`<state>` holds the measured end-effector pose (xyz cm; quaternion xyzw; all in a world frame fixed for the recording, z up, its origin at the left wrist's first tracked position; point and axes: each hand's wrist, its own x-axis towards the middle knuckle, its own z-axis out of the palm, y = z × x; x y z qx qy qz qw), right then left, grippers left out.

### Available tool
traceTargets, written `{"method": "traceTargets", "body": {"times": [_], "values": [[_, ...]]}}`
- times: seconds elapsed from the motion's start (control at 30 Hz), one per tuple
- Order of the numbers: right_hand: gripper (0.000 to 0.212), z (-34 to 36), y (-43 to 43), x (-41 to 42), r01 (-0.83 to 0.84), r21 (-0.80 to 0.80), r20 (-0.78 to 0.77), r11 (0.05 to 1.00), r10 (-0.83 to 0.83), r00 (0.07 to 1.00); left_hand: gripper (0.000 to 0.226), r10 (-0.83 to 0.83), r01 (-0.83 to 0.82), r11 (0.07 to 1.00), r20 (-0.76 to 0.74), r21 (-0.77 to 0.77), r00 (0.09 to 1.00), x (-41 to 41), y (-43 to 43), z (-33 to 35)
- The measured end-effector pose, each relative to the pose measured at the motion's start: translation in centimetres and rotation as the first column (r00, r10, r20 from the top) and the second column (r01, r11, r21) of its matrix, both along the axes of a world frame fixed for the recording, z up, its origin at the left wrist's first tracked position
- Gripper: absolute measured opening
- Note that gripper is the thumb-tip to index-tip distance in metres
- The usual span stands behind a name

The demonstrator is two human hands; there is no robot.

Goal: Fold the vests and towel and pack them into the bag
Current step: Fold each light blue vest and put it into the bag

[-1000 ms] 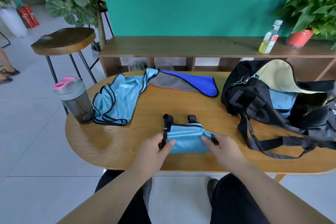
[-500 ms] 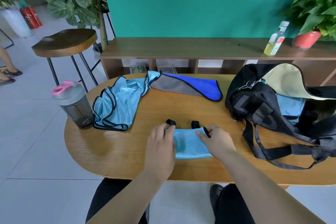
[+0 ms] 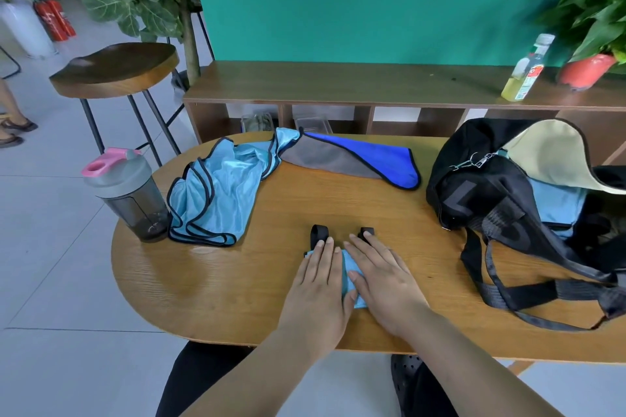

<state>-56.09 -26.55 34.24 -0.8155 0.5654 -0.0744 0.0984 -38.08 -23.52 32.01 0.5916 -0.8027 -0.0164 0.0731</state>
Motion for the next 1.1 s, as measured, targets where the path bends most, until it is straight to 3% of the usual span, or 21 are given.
{"method": "traceTargets", "body": {"times": [0.17, 0.4, 0.6, 0.7, 0.83, 0.93, 1.03, 1.1], "values": [[0.057, 0.1, -0.3, 0.3, 0.013, 0.009, -0.040, 1.000, -0.012, 0.999, 0.072, -0.046, 0.046, 0.996, 0.005, 0.080, 0.999, 0.0, -0.3, 1.2], [0.057, -0.4, 0.2, 0.2, 0.110, -0.055, 0.082, 0.992, -0.105, 0.991, 0.074, 0.003, -0.007, 0.999, -0.085, -0.042, 0.996, 0.5, 0.5, 1.0], [0.051, -0.8, 0.5, -0.3, 0.218, -0.140, 0.154, 0.966, -0.196, 0.968, 0.065, 0.014, -0.024, 0.999, -0.226, -0.040, 0.974, 1.2, 0.5, 1.2], [0.044, -0.9, 0.7, -0.8, 0.326, -0.159, 0.283, 0.932, -0.274, 0.919, 0.062, 0.124, -0.151, 0.988, -0.386, -0.041, 0.914, 1.7, 0.3, 0.9], [0.015, -0.9, 1.1, -1.6, 0.532, -0.182, 0.480, 0.827, -0.397, 0.782, 0.059, 0.251, -0.290, 0.957, -0.546, 0.015, 0.799, 1.9, 0.0, 1.2], [0.013, -0.8, 1.3, -2.0, 0.621, -0.203, 0.513, 0.757, -0.458, 0.726, 0.038, 0.295, -0.380, 0.925, -0.605, -0.014, 0.740, 1.8, 0.2, 1.4], [0.015, -0.7, 1.4, -1.9, 0.542, -0.294, 0.467, 0.787, -0.376, 0.800, 0.012, 0.305, -0.375, 0.927, -0.555, -0.013, 0.774, 1.8, 0.4, 1.6], [0.021, -1.0, 1.3, -1.7, 0.427, -0.298, 0.412, 0.854, -0.289, 0.864, 0.021, 0.286, -0.334, 0.942, -0.478, -0.017, 0.830, 1.7, 0.4, 1.6]]}}
